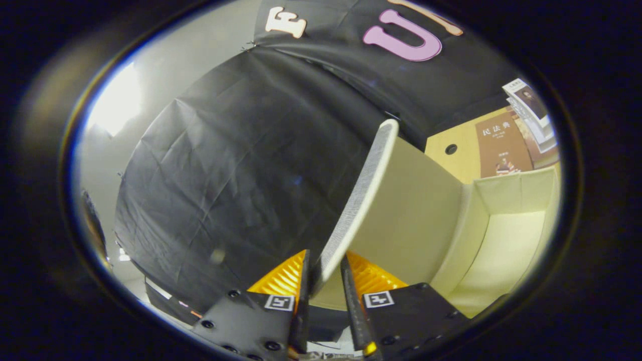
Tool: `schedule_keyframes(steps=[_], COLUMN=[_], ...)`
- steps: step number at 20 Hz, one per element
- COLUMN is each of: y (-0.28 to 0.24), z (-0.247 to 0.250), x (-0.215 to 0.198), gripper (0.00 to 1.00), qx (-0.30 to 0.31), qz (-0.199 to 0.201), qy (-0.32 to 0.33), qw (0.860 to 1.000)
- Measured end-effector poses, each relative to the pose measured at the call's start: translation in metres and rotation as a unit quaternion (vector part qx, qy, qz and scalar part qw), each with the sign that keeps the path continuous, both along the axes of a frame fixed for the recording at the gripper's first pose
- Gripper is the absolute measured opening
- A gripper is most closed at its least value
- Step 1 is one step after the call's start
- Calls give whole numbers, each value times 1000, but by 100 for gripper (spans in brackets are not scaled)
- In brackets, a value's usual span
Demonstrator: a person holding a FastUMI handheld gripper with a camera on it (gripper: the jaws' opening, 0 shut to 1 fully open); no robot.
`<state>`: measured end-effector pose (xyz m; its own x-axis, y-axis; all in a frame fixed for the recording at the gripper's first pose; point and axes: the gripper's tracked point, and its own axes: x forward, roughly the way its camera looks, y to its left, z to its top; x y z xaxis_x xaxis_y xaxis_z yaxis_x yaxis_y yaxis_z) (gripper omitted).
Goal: Open the storage box then place both shoes into the box .Put the left shoe in first, then the right shoe, with the right side of both shoes facing outward in a uniform manner.
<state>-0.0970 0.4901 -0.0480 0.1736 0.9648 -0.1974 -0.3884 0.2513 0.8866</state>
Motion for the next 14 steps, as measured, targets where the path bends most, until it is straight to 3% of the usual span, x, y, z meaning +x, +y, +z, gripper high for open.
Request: schedule_keyframes(steps=[8, 14], y=[-31, -107], z=[-34, -45], x=[29, 68], gripper=[99, 100], qx=[-90, -158], qz=[-54, -120], qy=[-114, -198], qw=[988, 960])
